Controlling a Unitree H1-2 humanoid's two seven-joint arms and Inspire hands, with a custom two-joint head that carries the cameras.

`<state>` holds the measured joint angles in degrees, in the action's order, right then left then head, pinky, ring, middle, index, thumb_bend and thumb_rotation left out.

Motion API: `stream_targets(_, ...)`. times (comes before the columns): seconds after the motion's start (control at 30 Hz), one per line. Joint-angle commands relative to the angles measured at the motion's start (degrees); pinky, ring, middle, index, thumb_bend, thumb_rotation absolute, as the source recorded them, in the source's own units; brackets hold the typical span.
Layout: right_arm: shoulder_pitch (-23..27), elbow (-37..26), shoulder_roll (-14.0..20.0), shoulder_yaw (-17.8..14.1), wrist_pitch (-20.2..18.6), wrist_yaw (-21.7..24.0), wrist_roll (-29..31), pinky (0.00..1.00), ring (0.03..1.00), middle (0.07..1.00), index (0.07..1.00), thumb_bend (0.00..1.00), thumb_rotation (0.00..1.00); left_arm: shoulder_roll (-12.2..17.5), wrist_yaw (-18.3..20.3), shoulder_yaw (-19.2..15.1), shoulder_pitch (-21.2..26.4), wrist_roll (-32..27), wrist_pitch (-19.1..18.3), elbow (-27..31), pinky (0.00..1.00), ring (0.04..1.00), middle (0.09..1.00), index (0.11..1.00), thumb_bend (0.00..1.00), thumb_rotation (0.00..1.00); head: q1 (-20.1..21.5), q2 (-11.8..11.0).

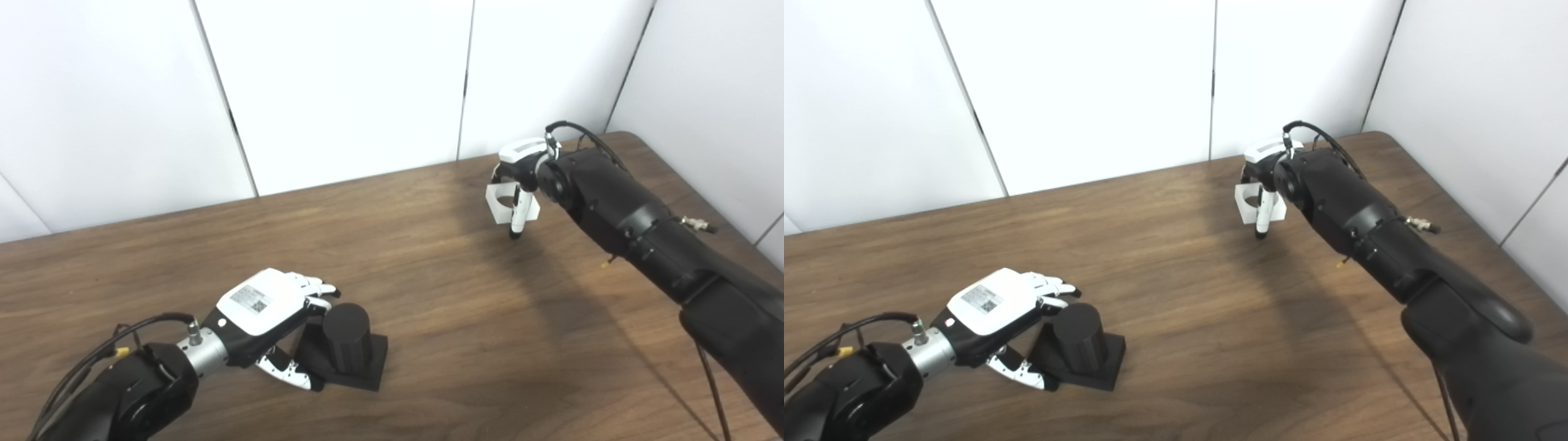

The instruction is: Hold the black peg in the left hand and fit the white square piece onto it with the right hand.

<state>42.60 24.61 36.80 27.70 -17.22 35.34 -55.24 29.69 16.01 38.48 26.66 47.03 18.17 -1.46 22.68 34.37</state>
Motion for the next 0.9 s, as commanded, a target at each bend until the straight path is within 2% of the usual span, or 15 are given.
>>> stream_targets(0.0,-0.12,1.6,3.04,-0.18,-0.66,-1.05,-1.56,0.78,0.888,0.895,0.79,0.87,0.27,3.38,6.34,2.74,-3.67,4.25,1.16,-1.62,0.84,0.871,0.874,0.491,0.52,0.06,0.15,0.14)
stream_targets(0.13,-1.11,2.01,3.5,-0.13,-0.53,-3.53,-1.52,0.77,0.886,0.891,0.762,0.85,0.26,3.44,6.75,2.28,-3.84,3.54,0.84,-1.11,0.84,0.885,0.874,0.491,0.52,0.06,0.11,0.38)
stream_targets(0.37,-1.84,2.94,4.17,0.3,-0.84,-4.53,-1.71,0.79,0.912,0.902,0.773,0.82,0.25,3.6,6.47,1.96,-3.92,3.68,1.31,-1.15,0.84,0.885,0.874,0.491,0.52,0.06,0.14,0.77)
stream_targets(0.6,-3.23,2.39,4.65,-0.64,-1.14,-5.62,-0.5,0.78,0.905,0.889,0.772,0.82,0.23,3.49,6.85,1.7,-3.95,3.0,1.31,-1.34,0.85,0.886,0.874,0.491,0.52,0.06,0.16,0.76)
stream_targets(0.73,-3.81,2.35,4.71,-0.94,-0.99,-6.77,-0.09,0.75,0.865,0.851,0.758,0.82,0.22,3.48,6.81,1.52,-3.97,2.79,1.4,-1.1,0.85,0.888,0.872,0.491,0.52,0.06,0.2,1.21)
stream_targets(0.87,-4.56,2.66,4.68,-1.52,0.25,-9.42,1.01,0.7,0.812,0.802,0.682,0.8,0.2,3.39,6.95,1.43,-3.96,2.66,1.31,-1.06,0.85,0.889,0.874,0.491,0.52,0.06,0.16,1.37)
